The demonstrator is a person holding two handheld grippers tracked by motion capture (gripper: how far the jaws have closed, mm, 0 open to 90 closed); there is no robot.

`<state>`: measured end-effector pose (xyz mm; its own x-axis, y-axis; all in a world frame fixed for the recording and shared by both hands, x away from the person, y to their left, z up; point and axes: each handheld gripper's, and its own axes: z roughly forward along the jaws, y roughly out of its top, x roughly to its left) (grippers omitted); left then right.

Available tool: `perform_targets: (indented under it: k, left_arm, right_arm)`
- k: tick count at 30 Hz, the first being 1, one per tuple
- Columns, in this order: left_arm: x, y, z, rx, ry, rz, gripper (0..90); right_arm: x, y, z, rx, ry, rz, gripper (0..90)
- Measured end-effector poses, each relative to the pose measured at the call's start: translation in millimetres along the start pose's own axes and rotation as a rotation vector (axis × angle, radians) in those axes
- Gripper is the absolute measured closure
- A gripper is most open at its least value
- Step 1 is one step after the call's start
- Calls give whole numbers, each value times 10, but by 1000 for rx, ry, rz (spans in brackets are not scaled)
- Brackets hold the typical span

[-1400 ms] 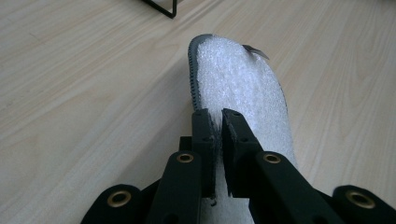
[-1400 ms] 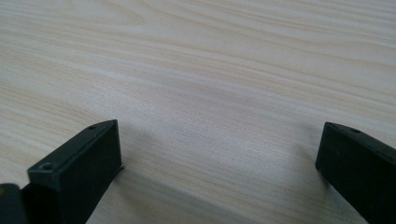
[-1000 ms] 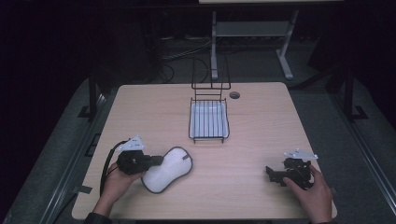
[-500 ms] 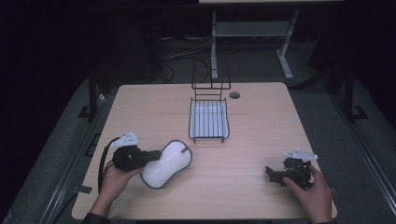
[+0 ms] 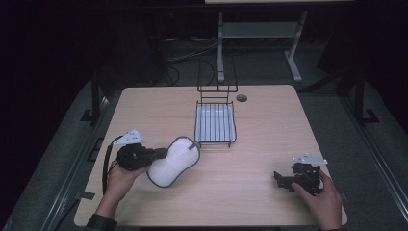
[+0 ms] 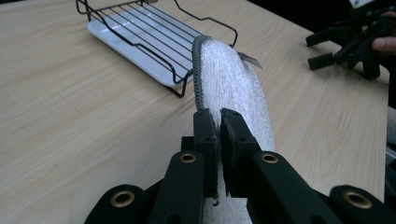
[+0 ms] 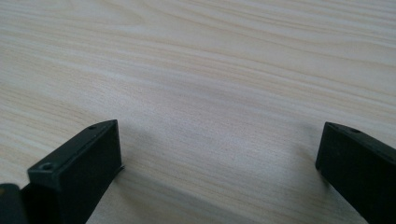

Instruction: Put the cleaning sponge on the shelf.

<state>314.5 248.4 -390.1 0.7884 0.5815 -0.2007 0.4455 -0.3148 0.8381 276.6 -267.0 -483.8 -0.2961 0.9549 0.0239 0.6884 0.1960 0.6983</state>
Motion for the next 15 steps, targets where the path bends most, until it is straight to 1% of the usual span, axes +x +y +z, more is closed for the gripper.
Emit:
perform_targets:
  k: [3,9,13,15]
  left_arm:
    - [12,29,20,-2,-3,-2,857]
    - [31,96,53,-15,4,0,856]
    - [57,125,76,-28,9,-14,856]
    - [72,137,87,-25,13,-13,856]
  right_arm:
    - [0,0,0,0,0,0,0]
    - [0,0,0,0,0,0,0]
    - [0,0,0,0,0,1,0]
    - [0,0,0,0,0,0,0]
